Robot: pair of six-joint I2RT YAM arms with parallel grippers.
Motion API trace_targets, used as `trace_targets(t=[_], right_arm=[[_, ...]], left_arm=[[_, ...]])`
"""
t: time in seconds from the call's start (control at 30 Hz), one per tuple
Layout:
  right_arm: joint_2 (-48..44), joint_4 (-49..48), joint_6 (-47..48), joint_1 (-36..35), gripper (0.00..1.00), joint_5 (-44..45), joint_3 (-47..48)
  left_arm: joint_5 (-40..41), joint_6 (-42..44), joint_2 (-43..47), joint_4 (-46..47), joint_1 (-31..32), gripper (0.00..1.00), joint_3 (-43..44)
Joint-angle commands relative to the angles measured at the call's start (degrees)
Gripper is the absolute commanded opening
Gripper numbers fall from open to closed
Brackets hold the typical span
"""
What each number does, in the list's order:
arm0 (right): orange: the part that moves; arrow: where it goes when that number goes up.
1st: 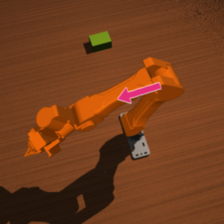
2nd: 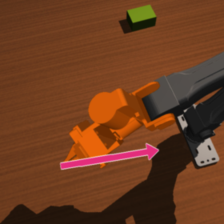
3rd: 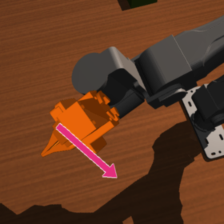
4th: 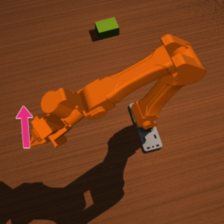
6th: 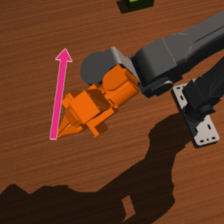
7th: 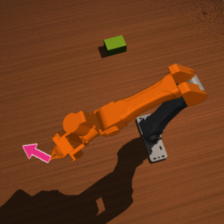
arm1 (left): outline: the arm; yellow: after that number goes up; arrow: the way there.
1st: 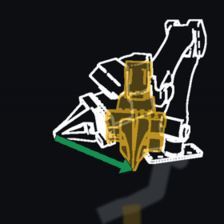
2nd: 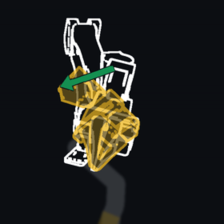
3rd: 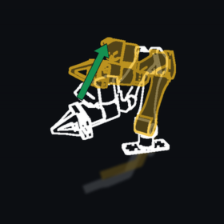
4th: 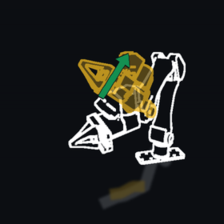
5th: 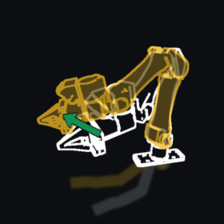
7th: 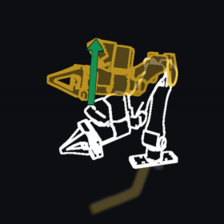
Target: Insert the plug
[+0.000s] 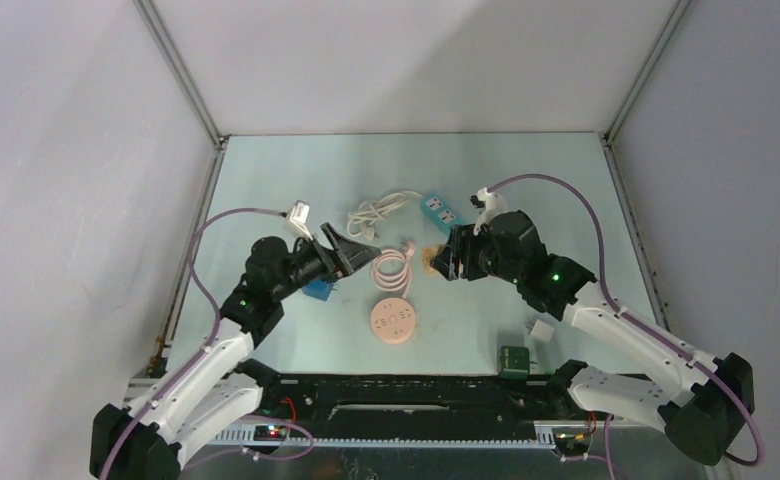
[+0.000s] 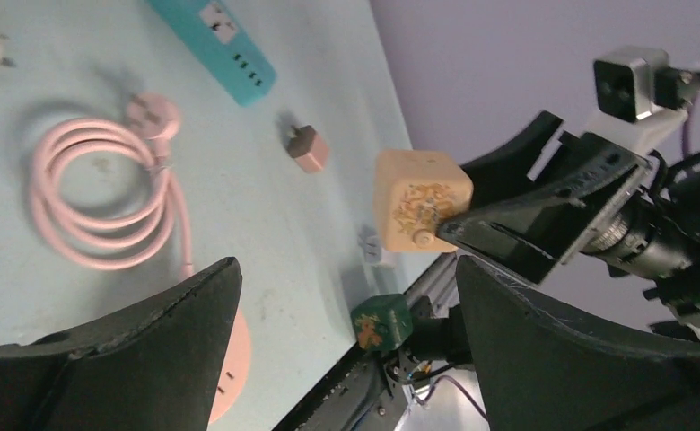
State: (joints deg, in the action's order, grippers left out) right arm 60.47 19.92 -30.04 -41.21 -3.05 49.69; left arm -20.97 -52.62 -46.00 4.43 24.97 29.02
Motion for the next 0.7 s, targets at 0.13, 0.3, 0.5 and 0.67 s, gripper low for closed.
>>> trace_targets(t=[0.13,0.3,0.5,0.67], right_arm=[[-2.53,-6.88,-3.97,-0.76,0.46,-1.0,0.3],[-3.22,-6.15,-4.85,-0.69,0.46,-3.01,0.27],[-4.1,-5.3,-5.54,-0.56,0.46,-5.97,0.31],[-5.0,-4.25,-5.73,-0.56,0.46,-7.67,0.24]], left_arm=[[-1.17,8.0,-0.03,8.88,6.92,0.93,-0.07],[2.77,19.57,2.33,15.27,11.09,0.93,-2.28],[0.18,46.36,3.39,16.97,18.68,0.95,-0.99],[-6.06,67.4,0.54,10.91,22.34,0.97,2.72]])
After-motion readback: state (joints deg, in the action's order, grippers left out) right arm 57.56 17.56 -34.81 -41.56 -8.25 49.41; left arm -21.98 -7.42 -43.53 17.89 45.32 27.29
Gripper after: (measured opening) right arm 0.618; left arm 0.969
